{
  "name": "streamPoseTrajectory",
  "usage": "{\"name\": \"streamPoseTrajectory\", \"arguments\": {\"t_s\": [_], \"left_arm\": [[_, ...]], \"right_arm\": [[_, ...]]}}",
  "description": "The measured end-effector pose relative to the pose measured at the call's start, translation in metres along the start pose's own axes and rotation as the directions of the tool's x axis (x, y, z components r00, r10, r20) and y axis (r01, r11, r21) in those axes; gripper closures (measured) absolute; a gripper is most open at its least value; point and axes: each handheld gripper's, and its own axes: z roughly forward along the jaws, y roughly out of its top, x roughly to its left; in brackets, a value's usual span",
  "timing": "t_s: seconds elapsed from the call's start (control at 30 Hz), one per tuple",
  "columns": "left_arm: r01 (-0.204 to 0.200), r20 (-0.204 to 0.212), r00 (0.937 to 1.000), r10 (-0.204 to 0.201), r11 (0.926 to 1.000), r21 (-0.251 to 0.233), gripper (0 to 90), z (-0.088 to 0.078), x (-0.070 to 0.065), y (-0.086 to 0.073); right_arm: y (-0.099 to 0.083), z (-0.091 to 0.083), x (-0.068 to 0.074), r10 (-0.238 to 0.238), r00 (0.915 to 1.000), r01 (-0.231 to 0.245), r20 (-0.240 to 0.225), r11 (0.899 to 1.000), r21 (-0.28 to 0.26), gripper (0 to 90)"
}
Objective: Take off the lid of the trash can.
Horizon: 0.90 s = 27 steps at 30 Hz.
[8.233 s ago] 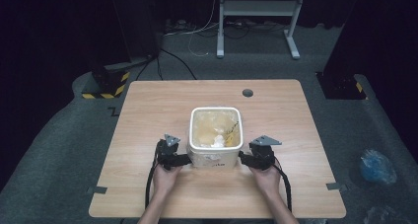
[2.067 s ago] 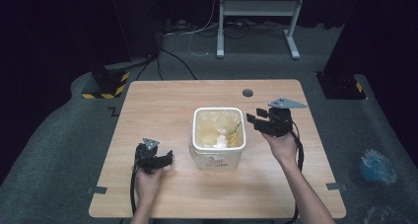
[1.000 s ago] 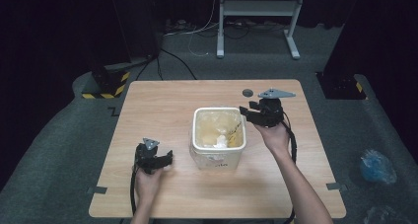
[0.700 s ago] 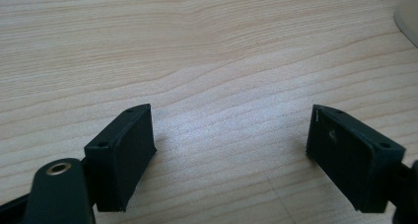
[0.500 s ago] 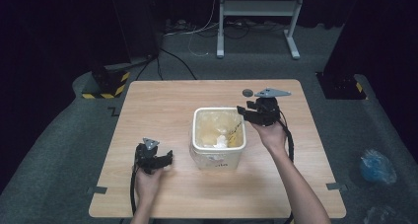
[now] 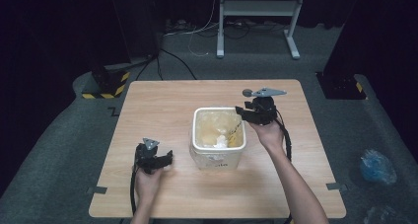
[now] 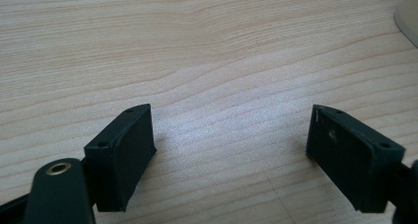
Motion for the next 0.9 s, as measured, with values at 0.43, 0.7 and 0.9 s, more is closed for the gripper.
{"name": "streamPoseTrajectory", "arguments": {"t_s": [0.43,0.7,0.9], "left_arm": [[-0.001,-0.001,1.0000,0.001,1.0000,0.000,18.5,0.000,0.000,0.000],[-0.001,-0.001,1.0000,0.001,1.0000,0.000,18.5,0.000,0.000,0.000],[-0.001,-0.001,1.0000,0.001,1.0000,0.000,18.5,0.000,0.000,0.000]], "right_arm": [[-0.002,0.009,0.001,-0.028,0.9996,0.028,-0.011,0.999,0.034,58.7],[-0.002,0.011,0.003,-0.040,0.9991,0.040,-0.015,0.999,0.036,62.7],[-0.002,0.011,0.007,-0.070,0.9975,0.071,-0.007,0.997,0.041,67.1]]}}
